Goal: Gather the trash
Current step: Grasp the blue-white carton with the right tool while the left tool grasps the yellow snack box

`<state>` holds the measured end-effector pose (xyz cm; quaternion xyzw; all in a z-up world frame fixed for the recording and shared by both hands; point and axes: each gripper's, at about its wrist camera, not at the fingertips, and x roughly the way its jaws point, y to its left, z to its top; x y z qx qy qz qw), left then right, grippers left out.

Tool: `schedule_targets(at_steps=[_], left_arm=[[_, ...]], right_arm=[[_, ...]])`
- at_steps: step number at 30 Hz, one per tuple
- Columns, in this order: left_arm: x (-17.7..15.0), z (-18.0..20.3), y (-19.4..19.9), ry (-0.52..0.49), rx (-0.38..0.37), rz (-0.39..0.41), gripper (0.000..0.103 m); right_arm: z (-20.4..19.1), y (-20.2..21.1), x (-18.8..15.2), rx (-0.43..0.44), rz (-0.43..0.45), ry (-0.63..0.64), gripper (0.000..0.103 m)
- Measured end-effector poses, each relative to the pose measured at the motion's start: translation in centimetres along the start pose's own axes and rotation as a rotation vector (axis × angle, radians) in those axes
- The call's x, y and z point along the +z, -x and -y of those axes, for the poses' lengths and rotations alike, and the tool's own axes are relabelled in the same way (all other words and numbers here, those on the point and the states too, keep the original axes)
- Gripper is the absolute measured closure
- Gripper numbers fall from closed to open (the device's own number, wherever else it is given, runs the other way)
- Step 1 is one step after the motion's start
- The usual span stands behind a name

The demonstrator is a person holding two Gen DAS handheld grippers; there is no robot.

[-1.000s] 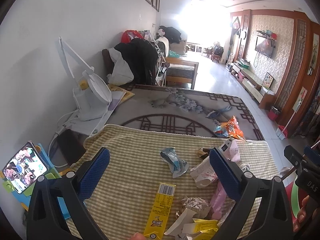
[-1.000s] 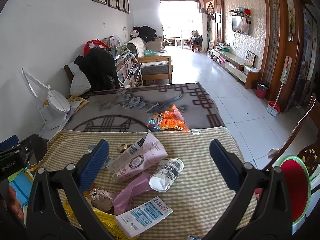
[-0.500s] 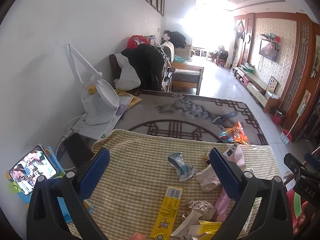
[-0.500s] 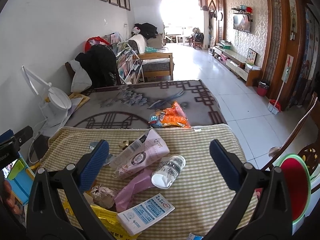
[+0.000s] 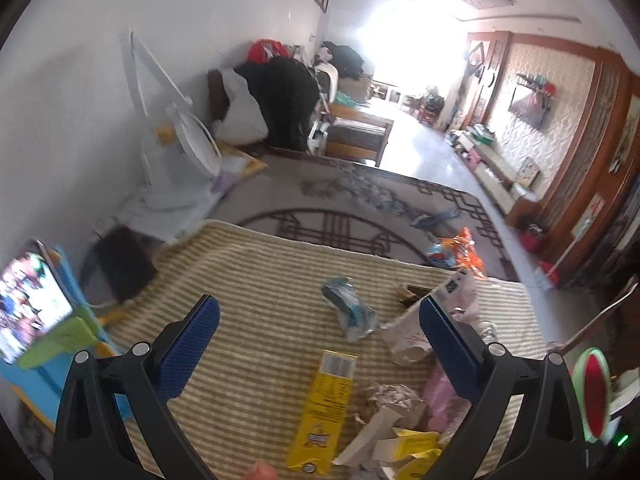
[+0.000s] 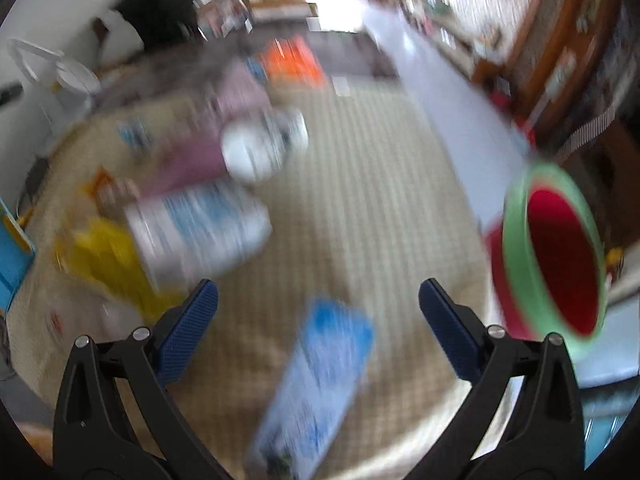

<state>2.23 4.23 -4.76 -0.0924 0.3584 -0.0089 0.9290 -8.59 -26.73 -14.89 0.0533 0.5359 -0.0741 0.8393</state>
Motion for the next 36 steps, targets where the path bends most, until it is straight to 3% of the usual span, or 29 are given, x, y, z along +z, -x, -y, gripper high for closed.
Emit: schedule_targets(at_steps=[2,4,7,8,10,14,18,20,21,23,31,34,36], left_arm=[[-0.5,0.0,-0.5,-0.015,-0.003,-0.004,0.008],[-1.2,-0.1,-1.7,-0.069,0.042,-0.036,0.008],[-2.6,0.0,-3.4,-0.15,0.093,-0.123,0.008],[-3.6,0.2,-4.4,-0.172,0.072,-0.181,0.008],[-4.8,0.4,-5.9,-0.183,0.064,-0.259,0.008],[-6.2,0.3,-8.7,-0.143,0.009,-0.365,0.009],[-6.7,-0.2,-10.7,-0.129,0.015,-0.412,0.022],[-7.4,-0.5,-11.5,-0.111,0.023,-0.401,0.032],[-7.4,-0.5,-11.8,-0.107,0.025,-0.4,0.047],[-7.5,-0.3,-12.0,-0.112,0.016,-0.4,0.066],[-6.0,0.8,-6.1,-0.132,0.035,-0.226,0.07],[-5.1,2.6,-3.5,-0.142,0.008,-0.177,0.07],[-4.5,4.8,-1.2,-0.168,0.001,-0.12,0.07]], right_arm=[[0.2,-1.0,-1.3,0.001,-0.047,-0.004,0.004],[0.2,-2.1,-1.9,0.007,-0.094,-0.01,0.004],[0.6,-3.8,-2.9,0.091,-0.169,-0.054,0.008],[0.6,-4.2,-3.0,0.11,-0.178,-0.062,0.014],[0.7,-4.9,-3.1,0.13,-0.195,-0.07,0.05],[0.2,-4.4,-1.9,0.176,-0.15,-0.036,0.054],[0.1,-2.3,0.1,0.168,-0.048,-0.001,0.054],[0.5,-1.3,0.8,0.166,0.007,-0.012,0.054],[0.8,-0.8,1.1,0.162,0.028,-0.021,0.054],[1.8,-0.2,1.2,0.163,0.051,-0.046,0.054],[4.8,2.7,3.7,0.144,0.166,-0.093,0.054],[6.5,3.0,4.8,0.117,0.22,-0.102,0.054],[7.6,2.9,5.3,0.144,0.23,-0.087,0.054]])
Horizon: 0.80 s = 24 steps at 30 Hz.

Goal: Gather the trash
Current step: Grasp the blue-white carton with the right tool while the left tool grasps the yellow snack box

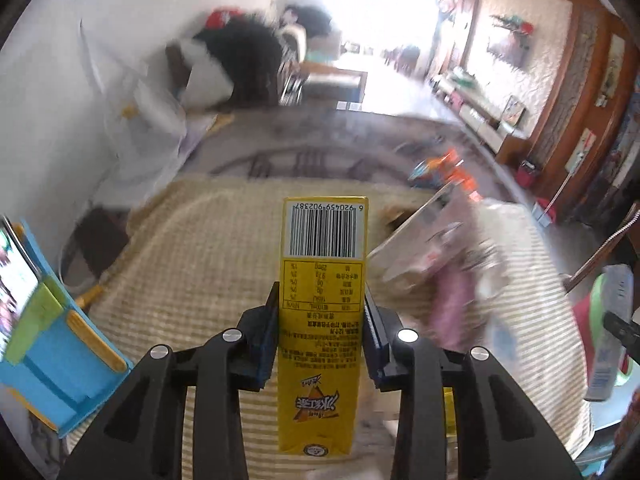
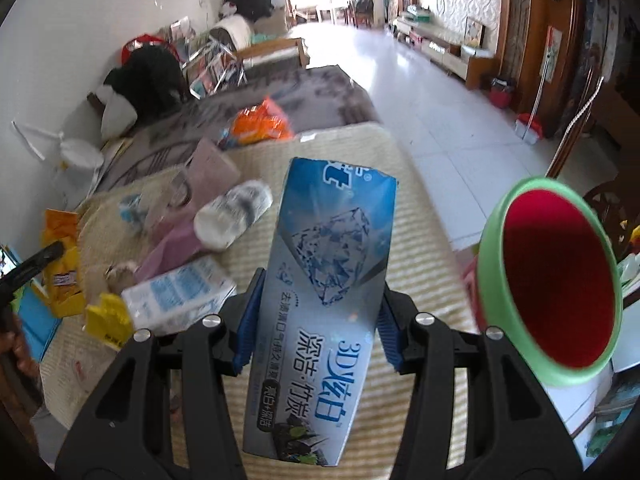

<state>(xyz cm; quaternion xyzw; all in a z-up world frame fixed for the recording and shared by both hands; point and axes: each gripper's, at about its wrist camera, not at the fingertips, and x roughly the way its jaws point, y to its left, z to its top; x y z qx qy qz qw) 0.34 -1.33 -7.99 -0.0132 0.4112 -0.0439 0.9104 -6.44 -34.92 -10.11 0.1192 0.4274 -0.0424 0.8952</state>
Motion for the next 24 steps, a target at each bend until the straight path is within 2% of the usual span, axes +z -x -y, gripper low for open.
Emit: schedule_targets(at_steps=[4,9,13,17,20,21,22,24], left_arm=[[1.5,4.3,3.5,-0.004,-0.014,0.079,0.07],[2.1,11.7,7.0,-0.016,-0.091,0.142,0.07],[1.5,17.7,7.8,-0.041,-0.187,0.15,0.07],[-0.1,23.6,7.4,-0.055,-0.33,0.099,0.07],[-1.1,27.7,6.8,-0.099,-0.398,0.064,0.07],[-1.4,29.0,6.6,-0.114,-0.421,0.056,0.07],[-1.6,30.3,6.5,-0.13,-0.444,0.049,0.07],[-2.1,33.1,6.4,-0.165,-0.497,0.033,0.07]], right_arm=[[1.6,0.8,0.8,0.062,0.021,0.053,0.054],[5.5,3.4,1.8,0.068,0.075,0.103,0.054],[10.7,4.9,2.5,0.022,0.108,0.097,0.053],[15.9,5.0,2.2,-0.056,0.095,0.052,0.053],[18.6,4.8,1.8,-0.095,0.076,0.046,0.052],[19.5,4.7,1.6,-0.104,0.058,0.046,0.045],[20.1,4.7,1.4,-0.118,0.055,0.042,0.028],[21.5,5.5,0.9,-0.17,0.083,0.014,0.018]])
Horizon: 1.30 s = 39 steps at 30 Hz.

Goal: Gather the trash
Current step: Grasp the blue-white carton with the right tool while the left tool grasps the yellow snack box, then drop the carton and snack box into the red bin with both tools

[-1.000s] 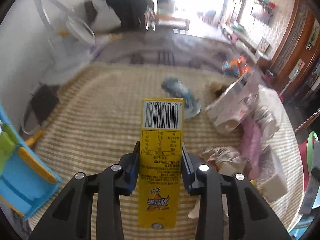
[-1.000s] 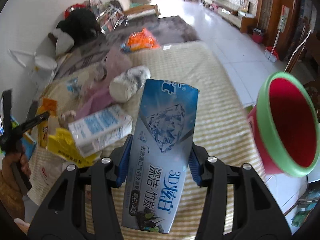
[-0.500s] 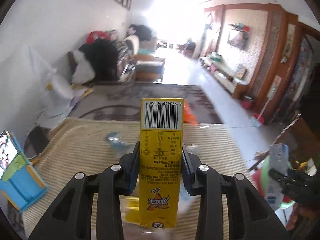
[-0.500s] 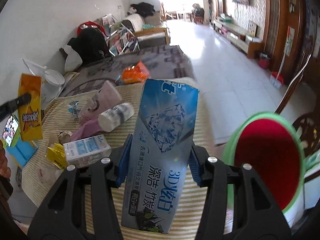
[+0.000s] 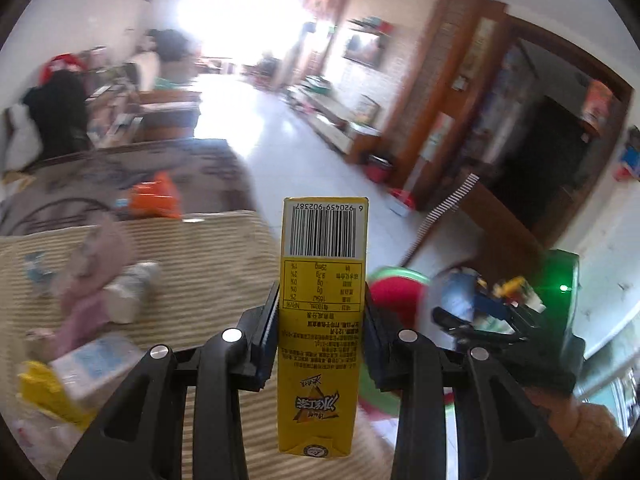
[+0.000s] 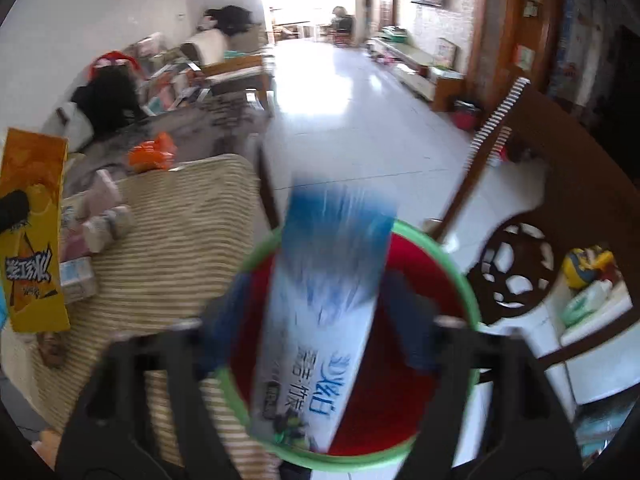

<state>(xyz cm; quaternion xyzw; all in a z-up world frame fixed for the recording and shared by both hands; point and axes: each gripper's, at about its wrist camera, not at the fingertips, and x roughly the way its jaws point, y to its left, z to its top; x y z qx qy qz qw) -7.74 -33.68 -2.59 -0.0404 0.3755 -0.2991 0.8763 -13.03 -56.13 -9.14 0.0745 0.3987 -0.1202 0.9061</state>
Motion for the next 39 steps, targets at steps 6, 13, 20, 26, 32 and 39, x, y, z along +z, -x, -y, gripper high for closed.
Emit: schedule_targets(at_steps=[6,13,20,26,32,39], left_arm=[[-0.2,5.4,-4.1,-0.058,-0.126,-0.069,0.07],[-0.4,8.1,-8.7,-0.125,-0.138,-0.145,0.034],[-0.6,5.3,-5.6,-0.09,-0.065,-0.074,0.021],[-1.1,-1.8,-1.1,-0.009,0.105,-0.011,0.021],[-2.0,-11.3,3.5,0.099,0.27,0.036,0.022],[-4.2,-23.3,8.4,0.19,0.406,0.01,0.022]], right_arm=[[3.8,1.4,-0.8,-0.066,0.033,-0.08,0.015],[6.1,2.2,-1.3,-0.116,0.049,-0.153,0.015],[3.6,2.5,-0.9,-0.094,0.067,-0.109,0.013],[-2.0,0.7,0.0,-0.001,0.035,-0.016,0.013],[-9.9,-0.2,0.8,0.065,0.025,0.08,0.013],[-19.7,-0.2,0.3,0.151,-0.016,0.169,0.013]])
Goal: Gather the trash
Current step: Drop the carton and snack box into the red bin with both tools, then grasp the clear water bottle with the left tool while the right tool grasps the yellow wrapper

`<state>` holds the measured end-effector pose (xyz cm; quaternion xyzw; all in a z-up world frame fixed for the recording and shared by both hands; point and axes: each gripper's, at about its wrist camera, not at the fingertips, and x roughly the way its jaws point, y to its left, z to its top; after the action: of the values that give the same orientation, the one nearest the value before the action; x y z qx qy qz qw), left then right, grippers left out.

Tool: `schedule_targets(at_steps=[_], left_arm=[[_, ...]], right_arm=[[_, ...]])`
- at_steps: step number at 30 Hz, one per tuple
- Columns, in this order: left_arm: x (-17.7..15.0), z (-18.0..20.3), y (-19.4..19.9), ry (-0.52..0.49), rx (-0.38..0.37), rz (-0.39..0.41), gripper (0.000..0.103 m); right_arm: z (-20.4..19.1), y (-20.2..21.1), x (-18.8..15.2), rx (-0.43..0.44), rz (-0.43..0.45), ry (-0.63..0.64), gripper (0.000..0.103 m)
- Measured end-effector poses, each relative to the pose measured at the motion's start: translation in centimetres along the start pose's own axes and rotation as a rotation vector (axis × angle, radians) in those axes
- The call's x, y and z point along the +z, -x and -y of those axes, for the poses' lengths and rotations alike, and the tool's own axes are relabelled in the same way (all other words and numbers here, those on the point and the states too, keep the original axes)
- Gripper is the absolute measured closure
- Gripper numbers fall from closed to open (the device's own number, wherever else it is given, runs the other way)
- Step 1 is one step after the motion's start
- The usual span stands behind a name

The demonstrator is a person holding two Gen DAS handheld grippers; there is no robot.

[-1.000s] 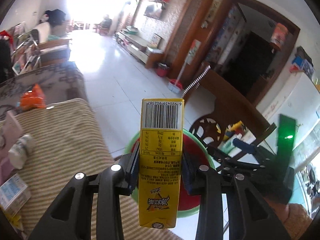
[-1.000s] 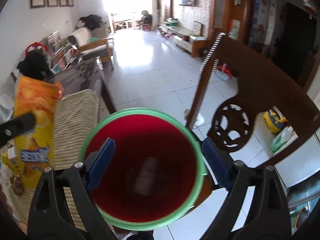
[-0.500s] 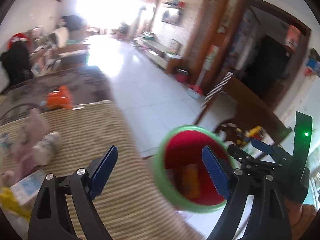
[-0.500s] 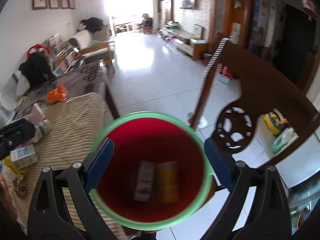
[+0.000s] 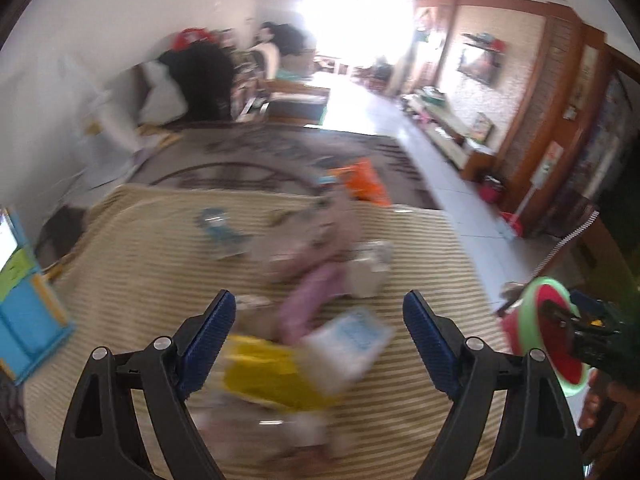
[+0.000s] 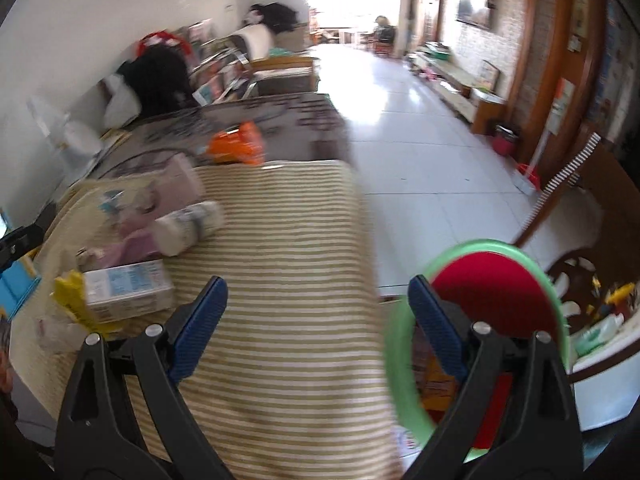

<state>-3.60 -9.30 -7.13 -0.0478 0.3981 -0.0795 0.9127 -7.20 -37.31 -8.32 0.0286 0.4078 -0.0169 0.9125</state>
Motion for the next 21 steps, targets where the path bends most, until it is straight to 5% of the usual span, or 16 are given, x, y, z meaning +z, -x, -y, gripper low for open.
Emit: schedule_targets(at_steps=[4,8,14,21], left_arm=[[-0.8,-5.4,-0.6,-0.042,-0.012,-0.072,0.022],[-2.4,-8.2,-0.4,-0.243,-0.03,-0.097,0.022],[-4.8,-11.8,1.1,-0.329,-0.148,-0.144,0.022],[-7.1,-11.9,1.8,-0.453,-0.215,-0.181,0.022]], right_arm=[[-6.5,-1.0,-0.5,0.035,-0.041,0.073,0.013],[-12.5,-1.8,-1.0,0.115,-0.054,0.172,0.014],[-21.6,-3.8,-1.1,0.298,-0.139,0.415,0.049],[-27.1,-8.3,-2.0,0.315,-0.265,0.602,0.047]])
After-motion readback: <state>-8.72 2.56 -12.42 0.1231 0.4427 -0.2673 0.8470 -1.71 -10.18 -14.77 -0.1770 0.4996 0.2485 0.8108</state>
